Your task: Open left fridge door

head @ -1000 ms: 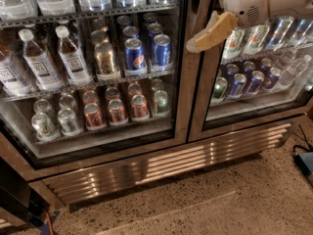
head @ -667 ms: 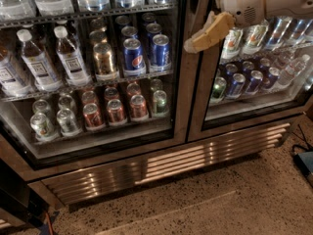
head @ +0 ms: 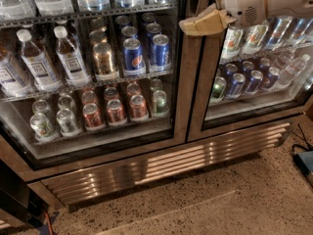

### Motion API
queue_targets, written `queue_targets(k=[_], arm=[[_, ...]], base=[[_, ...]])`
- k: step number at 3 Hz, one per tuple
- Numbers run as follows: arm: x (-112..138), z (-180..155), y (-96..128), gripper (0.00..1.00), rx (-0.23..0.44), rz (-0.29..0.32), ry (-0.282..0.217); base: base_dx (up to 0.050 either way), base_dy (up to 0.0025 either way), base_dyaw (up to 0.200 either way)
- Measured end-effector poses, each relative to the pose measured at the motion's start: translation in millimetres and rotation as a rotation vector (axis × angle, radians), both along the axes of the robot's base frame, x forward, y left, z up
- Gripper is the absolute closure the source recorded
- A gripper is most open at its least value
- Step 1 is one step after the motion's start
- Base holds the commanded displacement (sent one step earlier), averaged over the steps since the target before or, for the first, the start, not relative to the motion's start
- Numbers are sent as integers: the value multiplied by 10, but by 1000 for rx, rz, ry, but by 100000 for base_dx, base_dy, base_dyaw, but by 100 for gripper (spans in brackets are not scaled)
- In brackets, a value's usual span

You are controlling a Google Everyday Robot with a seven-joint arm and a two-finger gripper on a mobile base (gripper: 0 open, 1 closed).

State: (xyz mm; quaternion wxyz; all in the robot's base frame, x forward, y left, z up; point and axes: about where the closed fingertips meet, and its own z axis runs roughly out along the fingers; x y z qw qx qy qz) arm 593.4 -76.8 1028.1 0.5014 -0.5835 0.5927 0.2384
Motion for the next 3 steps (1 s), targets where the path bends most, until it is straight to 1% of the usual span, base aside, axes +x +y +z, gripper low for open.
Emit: queue_targets(k=[1, 2, 3], arm=[[0, 0, 0, 81, 0, 0, 0], [19, 6, -80, 100, 0, 0, 0], [94, 37, -204, 100, 0, 0, 0]], base=[[0, 0, 0], [0, 0, 0], [0, 0, 0]])
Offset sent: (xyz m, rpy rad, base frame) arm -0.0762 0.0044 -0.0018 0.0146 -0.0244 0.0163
